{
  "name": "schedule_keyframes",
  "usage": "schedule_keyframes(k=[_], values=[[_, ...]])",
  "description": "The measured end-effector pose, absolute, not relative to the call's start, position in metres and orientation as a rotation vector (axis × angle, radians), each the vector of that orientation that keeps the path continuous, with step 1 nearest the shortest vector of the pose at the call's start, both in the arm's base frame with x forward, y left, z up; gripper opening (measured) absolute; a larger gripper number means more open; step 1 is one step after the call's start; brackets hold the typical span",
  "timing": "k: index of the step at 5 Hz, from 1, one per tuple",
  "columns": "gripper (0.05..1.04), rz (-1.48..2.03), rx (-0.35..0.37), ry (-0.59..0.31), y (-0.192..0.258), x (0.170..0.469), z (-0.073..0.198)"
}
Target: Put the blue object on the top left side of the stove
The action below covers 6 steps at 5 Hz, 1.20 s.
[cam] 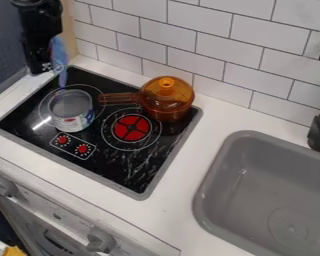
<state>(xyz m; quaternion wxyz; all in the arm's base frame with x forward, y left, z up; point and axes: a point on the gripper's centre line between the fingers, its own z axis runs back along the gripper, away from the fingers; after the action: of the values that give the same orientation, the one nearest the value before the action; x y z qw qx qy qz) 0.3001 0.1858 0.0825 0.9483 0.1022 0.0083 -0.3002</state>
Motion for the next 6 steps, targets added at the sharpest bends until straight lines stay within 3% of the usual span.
schedule_keyframes(k=[2,4,5,6], values=[[0.128,-0.630,0.179,0.078,0.208,0.331,0.056],[0.158,-0.661,0.149,0.080,0.214,0.348,0.034],[0.380,-0.662,0.123,0.051,0.212,0.352,0.035],[0.708,-0.656,0.112,0.035,0.216,0.350,0.033]])
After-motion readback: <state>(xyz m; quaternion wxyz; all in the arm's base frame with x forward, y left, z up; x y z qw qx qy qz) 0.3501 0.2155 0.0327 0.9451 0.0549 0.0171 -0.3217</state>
